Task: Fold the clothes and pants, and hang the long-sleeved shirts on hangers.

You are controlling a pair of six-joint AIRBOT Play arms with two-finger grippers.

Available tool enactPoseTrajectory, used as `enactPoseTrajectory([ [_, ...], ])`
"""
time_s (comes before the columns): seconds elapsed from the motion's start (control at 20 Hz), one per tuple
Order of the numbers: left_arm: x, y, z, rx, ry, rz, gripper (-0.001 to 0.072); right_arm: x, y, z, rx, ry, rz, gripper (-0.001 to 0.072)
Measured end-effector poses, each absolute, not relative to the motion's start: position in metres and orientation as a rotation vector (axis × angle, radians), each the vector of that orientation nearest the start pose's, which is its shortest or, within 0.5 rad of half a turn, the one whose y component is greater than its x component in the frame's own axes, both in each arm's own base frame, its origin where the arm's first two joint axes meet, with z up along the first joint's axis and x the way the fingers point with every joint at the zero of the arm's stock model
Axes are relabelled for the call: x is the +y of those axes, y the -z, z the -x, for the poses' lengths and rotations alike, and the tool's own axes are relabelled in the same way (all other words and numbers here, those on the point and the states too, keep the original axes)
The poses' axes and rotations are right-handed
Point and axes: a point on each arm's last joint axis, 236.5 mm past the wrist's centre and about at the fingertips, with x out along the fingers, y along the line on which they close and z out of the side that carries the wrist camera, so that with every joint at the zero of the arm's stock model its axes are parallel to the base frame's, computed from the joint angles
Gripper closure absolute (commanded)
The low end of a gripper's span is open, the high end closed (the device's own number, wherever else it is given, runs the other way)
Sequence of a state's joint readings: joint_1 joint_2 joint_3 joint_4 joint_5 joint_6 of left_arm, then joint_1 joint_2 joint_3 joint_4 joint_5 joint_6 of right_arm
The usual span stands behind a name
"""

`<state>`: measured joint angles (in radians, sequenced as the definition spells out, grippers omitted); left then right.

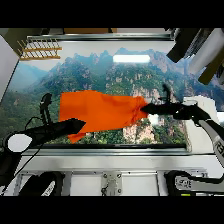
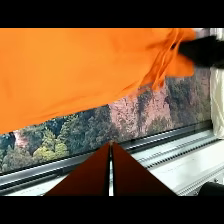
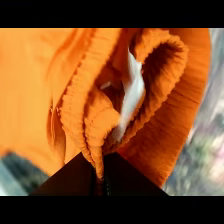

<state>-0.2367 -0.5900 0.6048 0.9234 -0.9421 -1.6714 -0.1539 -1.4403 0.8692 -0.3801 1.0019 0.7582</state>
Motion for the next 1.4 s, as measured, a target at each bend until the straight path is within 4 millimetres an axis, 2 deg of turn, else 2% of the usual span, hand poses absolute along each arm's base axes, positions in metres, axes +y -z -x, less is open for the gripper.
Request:
enactPoseTrajectory([
  [0.05, -0.178, -0.078, -0.245, 0.995, 0.475, 0.580, 0.0702, 0.107, 0.004, -0.421, 0.946, -0.562, -0.667, 0.0708],
  [0.15, -0.178, -0.078, -0.245, 0.995, 0.475, 0.580, 0.0702, 0.054, -0.047, -0.453, 0.793, -0.414, -0.661, 0.0708],
  [0.2, -0.178, -0.078, -0.245, 0.995, 0.475, 0.580, 0.0702, 0.019, -0.074, -0.463, 0.711, -0.321, -0.664, 0.0708],
  [0.3, -0.178, -0.078, -0.246, 0.993, 0.474, 0.580, 0.0702, -0.048, -0.120, -0.466, 0.565, -0.148, -0.680, 0.0708],
  [0.4, -0.178, -0.078, -0.247, 0.989, 0.473, 0.581, 0.0702, -0.112, -0.157, -0.449, 0.452, 0.018, -0.695, 0.0708],
  [0.45, -0.177, -0.079, -0.248, 0.985, 0.472, 0.581, 0.0702, -0.137, -0.170, -0.437, 0.417, 0.089, -0.695, 0.0708],
  [0.5, -0.177, -0.079, -0.248, 0.982, 0.472, 0.581, 0.0702, -0.159, -0.180, -0.421, 0.393, 0.159, -0.692, 0.0708],
  [0.6, -0.177, -0.081, -0.251, 0.968, 0.469, 0.582, 0.0702, -0.189, -0.190, -0.391, 0.383, 0.275, -0.679, 0.0708],
  [0.75, -0.176, -0.082, -0.254, 0.953, 0.466, 0.585, 0.0702, -0.206, -0.187, -0.347, 0.429, 0.418, -0.668, 0.0708],
  [0.85, -0.176, -0.083, -0.255, 0.949, 0.465, 0.586, 0.0702, -0.208, -0.176, -0.316, 0.486, 0.516, -0.673, 0.0708],
  [1.1, -0.176, -0.084, -0.256, 0.942, 0.466, 0.582, 0.0702, -0.195, -0.119, -0.237, 0.668, 0.728, -0.697, 0.0708],
  [1.3, -0.176, -0.084, -0.256, 0.941, 0.468, 0.578, 0.0702, -0.174, -0.071, -0.193, 0.792, 0.807, -0.721, 0.0704],
  [1.35, -0.176, -0.084, -0.256, 0.941, 0.468, 0.577, 0.0702, -0.169, -0.061, -0.185, 0.818, 0.816, -0.727, 0.0688],
  [1.4, -0.176, -0.084, -0.256, 0.941, 0.469, 0.577, 0.0702, -0.164, -0.052, -0.179, 0.842, 0.823, -0.733, 0.0555],
])
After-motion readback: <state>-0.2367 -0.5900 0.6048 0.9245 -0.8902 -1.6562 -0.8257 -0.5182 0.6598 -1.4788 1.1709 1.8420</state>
